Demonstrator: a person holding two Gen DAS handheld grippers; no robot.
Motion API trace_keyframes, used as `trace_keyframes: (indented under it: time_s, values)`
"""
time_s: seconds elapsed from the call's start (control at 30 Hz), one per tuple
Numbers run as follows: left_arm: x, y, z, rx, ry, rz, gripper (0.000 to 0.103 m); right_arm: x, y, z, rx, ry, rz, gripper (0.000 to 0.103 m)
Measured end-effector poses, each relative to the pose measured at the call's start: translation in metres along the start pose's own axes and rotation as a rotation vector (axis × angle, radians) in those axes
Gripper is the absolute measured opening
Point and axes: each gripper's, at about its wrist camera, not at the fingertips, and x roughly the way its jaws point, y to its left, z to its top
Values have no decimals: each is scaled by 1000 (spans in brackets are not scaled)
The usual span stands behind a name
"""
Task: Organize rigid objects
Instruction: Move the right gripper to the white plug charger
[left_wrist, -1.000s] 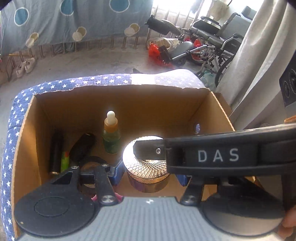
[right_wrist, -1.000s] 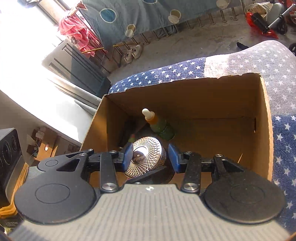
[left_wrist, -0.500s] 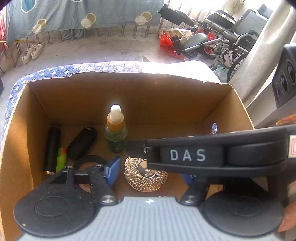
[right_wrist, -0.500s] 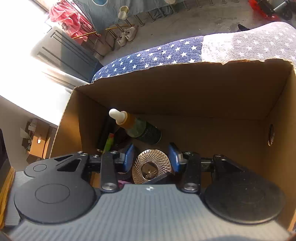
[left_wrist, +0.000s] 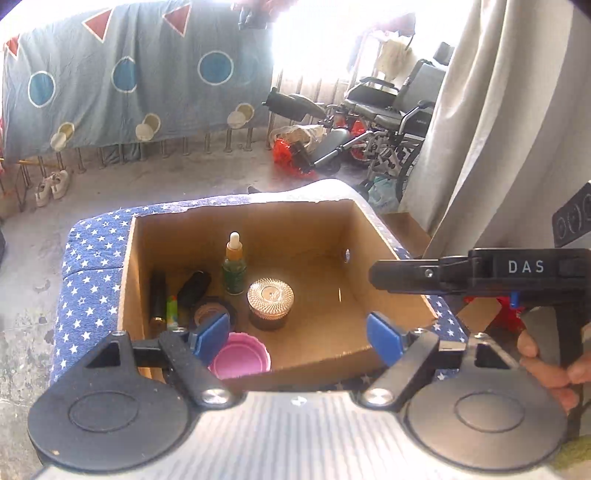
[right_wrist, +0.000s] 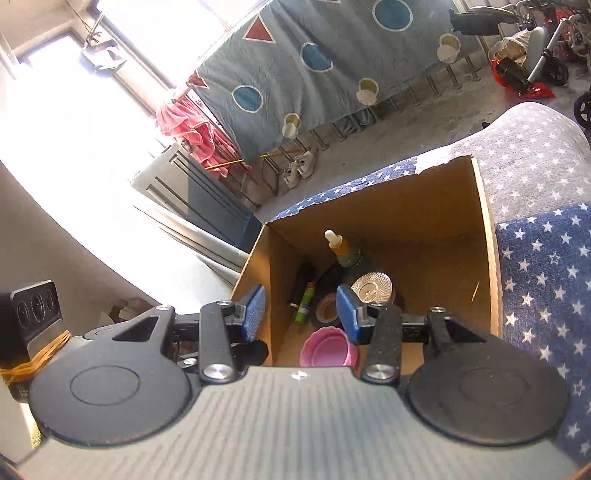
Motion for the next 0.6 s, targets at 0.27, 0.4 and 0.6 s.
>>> trace_keyframes:
  time_s: [0.27,0.4,0.6]
  values:
    - [-38,2,-78,114,62,2,83,-6,6,-79,115,94,69,46]
    - [-3,-1,-115,154,141,50,72,40,14,-95,112,183,34,46]
    - [43,6,-139,140,159,175,47,98,14,-102,119,277,-34,46]
